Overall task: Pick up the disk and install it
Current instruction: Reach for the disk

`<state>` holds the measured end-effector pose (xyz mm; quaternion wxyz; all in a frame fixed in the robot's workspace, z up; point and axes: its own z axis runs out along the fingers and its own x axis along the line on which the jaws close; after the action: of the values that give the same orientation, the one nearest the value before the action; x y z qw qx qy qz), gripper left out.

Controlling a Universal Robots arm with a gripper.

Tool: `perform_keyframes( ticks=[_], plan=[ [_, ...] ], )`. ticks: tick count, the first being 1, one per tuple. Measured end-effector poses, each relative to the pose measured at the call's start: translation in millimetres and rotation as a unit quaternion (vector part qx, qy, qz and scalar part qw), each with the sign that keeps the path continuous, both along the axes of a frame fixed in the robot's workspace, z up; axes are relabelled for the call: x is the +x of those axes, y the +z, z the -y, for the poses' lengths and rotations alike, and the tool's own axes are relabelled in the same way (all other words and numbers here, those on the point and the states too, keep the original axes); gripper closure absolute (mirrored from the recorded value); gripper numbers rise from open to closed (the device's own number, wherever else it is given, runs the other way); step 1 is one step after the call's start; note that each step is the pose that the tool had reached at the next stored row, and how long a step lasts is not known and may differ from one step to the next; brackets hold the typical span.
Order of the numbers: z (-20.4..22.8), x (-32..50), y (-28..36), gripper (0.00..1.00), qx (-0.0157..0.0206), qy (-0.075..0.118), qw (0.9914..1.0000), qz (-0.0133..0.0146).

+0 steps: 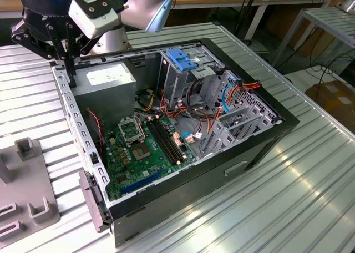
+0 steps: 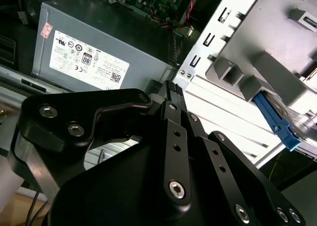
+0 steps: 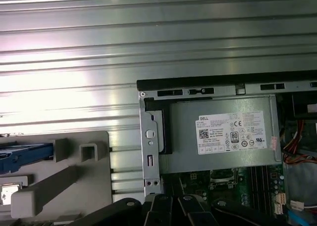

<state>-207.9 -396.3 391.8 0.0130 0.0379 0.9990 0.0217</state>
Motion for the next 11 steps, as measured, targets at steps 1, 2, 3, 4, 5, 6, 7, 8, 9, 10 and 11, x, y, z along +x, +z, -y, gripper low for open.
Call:
perform_keyframes(
  ticks=[1, 2, 3, 4, 5, 6, 7, 8, 9, 10, 11],
  plan=[
    [-0.1, -0.6, 0.0, 0.90, 0.0000, 0.000, 1.00000, 0.0000],
    [-0.1, -1.3, 0.0, 0.90, 0.0000, 0.000, 1.00000, 0.0000],
    [-0.2, -2.8, 0.0, 0.90, 0.0000, 0.000, 1.00000, 0.0000],
    [-0.3, -4.6, 0.0, 0.90, 0.0000, 0.000, 1.00000, 0.0000],
    [-0.4, -6.0, 0.0, 0.90, 0.0000, 0.000, 1.00000, 0.0000],
    [-0.5, -7.5, 0.0, 0.90, 0.0000, 0.000, 1.00000, 0.0000],
    [-0.6, -10.8, 0.0, 0.90, 0.0000, 0.000, 1.00000, 0.0000],
    [-0.7, -12.4, 0.0, 0.90, 0.0000, 0.000, 1.00000, 0.0000],
    [-0.7, -13.9, 0.0, 0.90, 0.0000, 0.000, 1.00000, 0.0000],
    [-0.8, -16.2, 0.0, 0.90, 0.0000, 0.000, 1.00000, 0.0000],
    [-0.8, -18.6, 0.0, 0.90, 0.0000, 0.000, 1.00000, 0.0000]
  ],
)
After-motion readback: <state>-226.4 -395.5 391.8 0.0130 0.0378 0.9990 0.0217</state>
